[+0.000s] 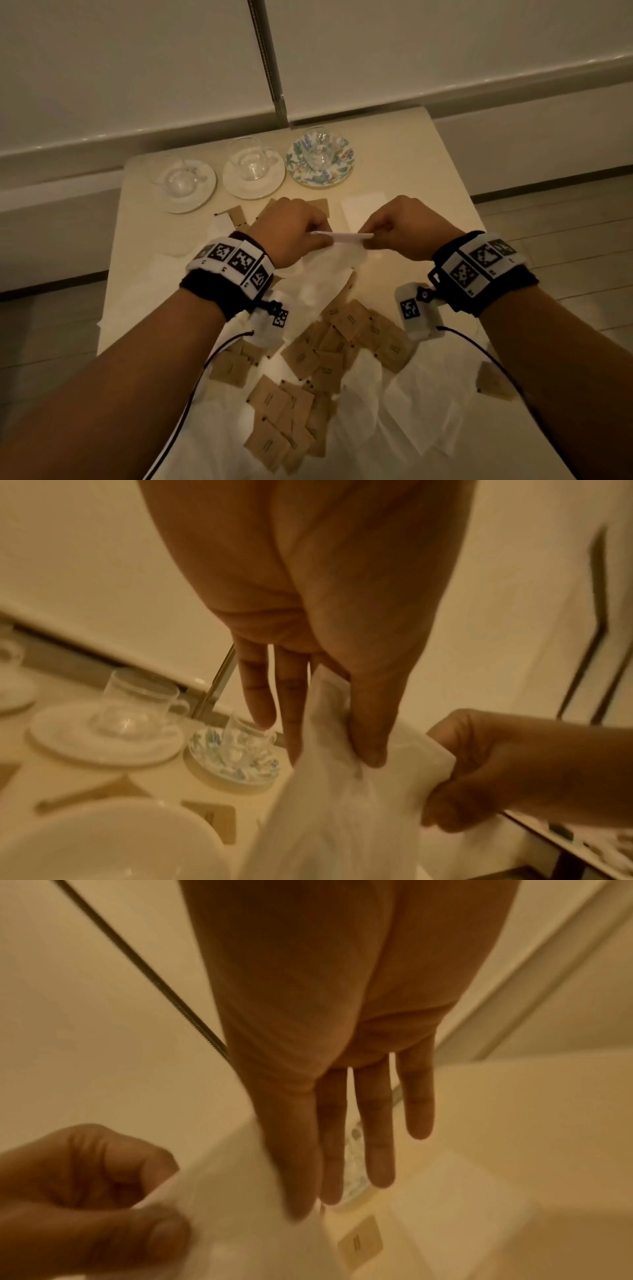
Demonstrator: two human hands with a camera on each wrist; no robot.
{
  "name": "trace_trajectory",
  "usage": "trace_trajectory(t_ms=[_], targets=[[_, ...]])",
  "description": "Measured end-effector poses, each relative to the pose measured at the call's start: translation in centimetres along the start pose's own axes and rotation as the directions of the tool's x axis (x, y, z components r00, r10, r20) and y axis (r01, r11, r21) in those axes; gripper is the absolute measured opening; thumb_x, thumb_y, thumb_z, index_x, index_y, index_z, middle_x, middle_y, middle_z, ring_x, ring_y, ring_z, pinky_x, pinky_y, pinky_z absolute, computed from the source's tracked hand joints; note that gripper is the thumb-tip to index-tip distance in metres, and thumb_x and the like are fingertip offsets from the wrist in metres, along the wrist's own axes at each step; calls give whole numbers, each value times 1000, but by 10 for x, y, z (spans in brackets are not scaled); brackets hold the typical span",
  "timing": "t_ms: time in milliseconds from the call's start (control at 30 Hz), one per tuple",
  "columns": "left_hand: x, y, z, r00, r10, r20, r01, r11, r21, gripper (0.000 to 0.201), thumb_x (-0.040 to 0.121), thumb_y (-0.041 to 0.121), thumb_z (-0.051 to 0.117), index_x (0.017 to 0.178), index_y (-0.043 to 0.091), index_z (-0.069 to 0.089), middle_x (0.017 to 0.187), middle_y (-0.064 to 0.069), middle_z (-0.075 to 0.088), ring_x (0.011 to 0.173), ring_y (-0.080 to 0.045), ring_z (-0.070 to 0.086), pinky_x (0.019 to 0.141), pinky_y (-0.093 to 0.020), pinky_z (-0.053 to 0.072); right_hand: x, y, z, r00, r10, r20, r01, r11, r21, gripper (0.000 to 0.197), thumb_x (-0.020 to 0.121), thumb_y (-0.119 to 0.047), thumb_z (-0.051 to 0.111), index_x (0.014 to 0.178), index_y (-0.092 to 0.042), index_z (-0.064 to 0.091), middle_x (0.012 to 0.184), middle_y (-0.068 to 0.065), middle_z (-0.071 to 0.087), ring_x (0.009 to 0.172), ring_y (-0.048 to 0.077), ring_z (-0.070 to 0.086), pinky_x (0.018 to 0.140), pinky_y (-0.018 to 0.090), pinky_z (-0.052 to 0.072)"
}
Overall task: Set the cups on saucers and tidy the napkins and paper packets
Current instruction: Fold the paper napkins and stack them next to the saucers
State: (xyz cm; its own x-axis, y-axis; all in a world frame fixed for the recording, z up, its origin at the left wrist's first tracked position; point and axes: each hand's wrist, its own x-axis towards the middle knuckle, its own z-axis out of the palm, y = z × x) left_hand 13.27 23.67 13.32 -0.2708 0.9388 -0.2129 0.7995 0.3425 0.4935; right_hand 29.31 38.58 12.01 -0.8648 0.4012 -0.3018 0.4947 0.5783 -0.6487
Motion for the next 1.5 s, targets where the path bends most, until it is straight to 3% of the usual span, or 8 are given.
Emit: trace_trajectory(t_ms=[233, 633, 800, 900, 1000, 1100, 1267, 1500], targets=[[1, 4, 4, 998, 53, 31, -54, 998, 37, 19, 89, 34, 68, 92, 17, 77, 65, 12, 57, 61, -5, 50, 57, -25, 36, -2, -29, 4, 988, -148, -38, 145, 986, -77, 13, 86, -30, 73, 96, -22, 77, 90, -4, 71, 83, 10, 63, 75, 30, 52], [-10, -6, 1, 999, 31, -42, -38, 984, -175, 21, 96, 30, 60, 96, 18, 78, 55, 30, 58, 59, 12, 53, 54, -5, 33, -10, 16, -14, 994, -2, -111, 9, 998, 56, 7, 86, -24, 72, 88, -18, 75, 85, -3, 72, 81, 15, 67, 75, 31, 56], [-5, -1, 2, 999, -6, -53, -8, 966, -257, 25, 95, 34, 60, 91, 16, 78, 79, -1, 73, 78, -16, 66, 76, -37, 52, -10, 37, 4, 984, 134, -115, -93, 948, 306, 67, 71, -39, 84, 129, -21, 56, 116, -7, 63, 106, 9, 59, 87, 24, 47], [-1, 9, 8, 987, -21, -158, -46, 911, -410, 18, 95, 31, 61, 87, 23, 76, 80, 7, 73, 76, -9, 65, 78, -34, 53, -10, 31, 34, 962, 272, 7, -200, 690, 696, 90, 62, -54, 84, 137, -20, 46, 127, -2, 61, 114, 15, 58, 90, 33, 47], [3, 15, 18, 956, -129, -263, -57, 799, -599, 14, 95, 24, 63, 88, 26, 75, 84, 6, 74, 79, -13, 68, 78, -34, 57, -9, 24, 52, 970, 233, 75, -151, 328, 933, 64, 72, -49, 71, 125, -16, 58, 116, 2, 71, 105, 21, 68, 80, 33, 53], [4, 13, 31, 929, -261, -264, -29, 659, -751, 11, 94, 18, 63, 94, 17, 74, 97, -8, 74, 85, -23, 69, 76, -33, 60, -9, 21, 54, 973, 231, -2, -33, 148, 988, 39, 83, -24, 68, 119, -8, 62, 113, 9, 72, 99, 26, 71, 74, 32, 58], [11, 3, 44, 950, -256, -181, 0, 577, -816, 45, 90, 12, 68, 123, 39, 53, 113, -8, 69, 102, -19, 67, 84, -34, 56, -8, 29, 42, 959, 264, -107, 19, 314, 949, 27, 88, -3, 65, 115, -6, 63, 108, 8, 74, 97, 23, 71, 72, 32, 59], [34, 4, 54, 958, -239, -159, 69, 730, -680, 28, 88, -1, 65, 95, 26, 71, 99, -1, 67, 61, 7, 57, 67, -9, 49, -2, 49, 32, 948, 294, -122, -75, 580, 811, 29, 86, -3, 70, 113, 3, 61, 101, 22, 71, 91, 27, 70, 66, 29, 60]])
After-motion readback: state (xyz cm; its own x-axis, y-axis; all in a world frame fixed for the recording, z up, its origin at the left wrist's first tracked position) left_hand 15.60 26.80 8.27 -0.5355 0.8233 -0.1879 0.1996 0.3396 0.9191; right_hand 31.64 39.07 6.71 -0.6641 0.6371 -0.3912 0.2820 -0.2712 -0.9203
